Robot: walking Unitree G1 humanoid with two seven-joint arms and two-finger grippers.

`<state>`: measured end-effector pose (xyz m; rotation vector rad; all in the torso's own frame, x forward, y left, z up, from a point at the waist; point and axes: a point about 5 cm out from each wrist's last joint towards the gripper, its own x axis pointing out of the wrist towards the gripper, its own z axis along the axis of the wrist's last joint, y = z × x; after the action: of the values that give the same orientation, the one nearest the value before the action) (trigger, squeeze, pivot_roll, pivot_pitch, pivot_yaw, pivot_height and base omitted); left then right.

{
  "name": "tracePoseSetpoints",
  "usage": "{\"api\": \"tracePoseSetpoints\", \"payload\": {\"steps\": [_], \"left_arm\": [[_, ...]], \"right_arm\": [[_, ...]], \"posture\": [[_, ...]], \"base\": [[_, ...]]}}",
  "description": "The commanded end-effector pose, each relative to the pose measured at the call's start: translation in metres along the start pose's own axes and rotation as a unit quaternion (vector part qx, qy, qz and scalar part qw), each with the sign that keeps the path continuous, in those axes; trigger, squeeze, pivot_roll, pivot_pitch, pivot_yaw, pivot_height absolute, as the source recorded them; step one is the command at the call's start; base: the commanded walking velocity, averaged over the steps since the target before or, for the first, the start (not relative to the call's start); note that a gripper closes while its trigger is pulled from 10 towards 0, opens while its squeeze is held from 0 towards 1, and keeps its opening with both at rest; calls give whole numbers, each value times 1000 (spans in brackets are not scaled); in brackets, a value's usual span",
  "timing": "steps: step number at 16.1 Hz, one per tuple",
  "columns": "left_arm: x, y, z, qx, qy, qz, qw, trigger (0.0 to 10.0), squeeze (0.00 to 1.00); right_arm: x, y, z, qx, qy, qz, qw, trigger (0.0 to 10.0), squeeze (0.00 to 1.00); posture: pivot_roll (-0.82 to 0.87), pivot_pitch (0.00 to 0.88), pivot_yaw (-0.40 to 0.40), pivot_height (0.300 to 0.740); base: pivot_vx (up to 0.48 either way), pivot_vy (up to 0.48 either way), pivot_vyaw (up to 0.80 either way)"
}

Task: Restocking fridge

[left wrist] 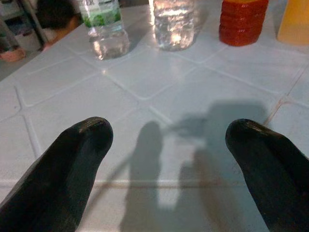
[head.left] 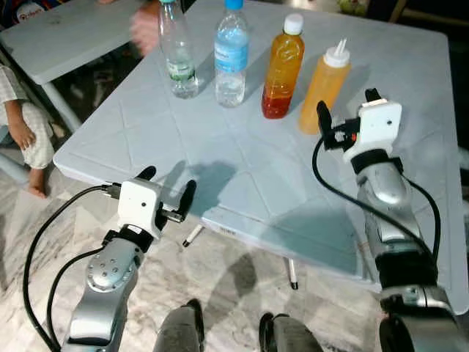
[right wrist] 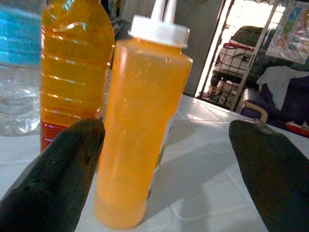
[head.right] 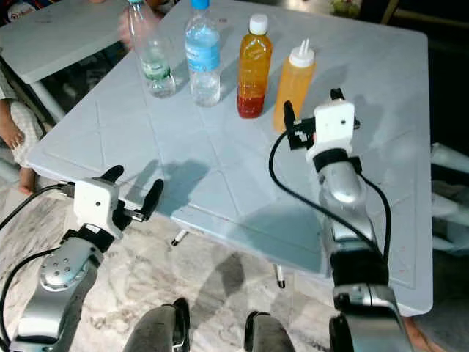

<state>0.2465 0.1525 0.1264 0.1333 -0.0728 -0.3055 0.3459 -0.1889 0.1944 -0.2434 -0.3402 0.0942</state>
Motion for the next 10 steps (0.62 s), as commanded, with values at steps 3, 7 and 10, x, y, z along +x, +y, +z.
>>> {"api": "tracePoseSetpoints", "payload": {"steps": [3, 7, 10], "left_arm": [[-8, 3, 0, 0, 13, 0, 1000, 10000, 0], [-12, 5, 0, 3, 21, 4, 1000, 10000, 0], [-16, 5, 1, 1, 24, 6, 1000, 10000, 0]], "right_arm": [[17, -3, 13, -4, -27, 15, 1000, 10000, 0], [31, -4, 19, -13, -40, 33, 999, 10000, 0], [37, -6, 21, -21, -42, 45, 998, 10000, 0]], "posture": [[174, 254, 56, 740], [186, 261, 48, 740], [193, 274, 45, 740]], "base": [[0, 0, 0], [0, 0, 0], [0, 0, 0]]}}
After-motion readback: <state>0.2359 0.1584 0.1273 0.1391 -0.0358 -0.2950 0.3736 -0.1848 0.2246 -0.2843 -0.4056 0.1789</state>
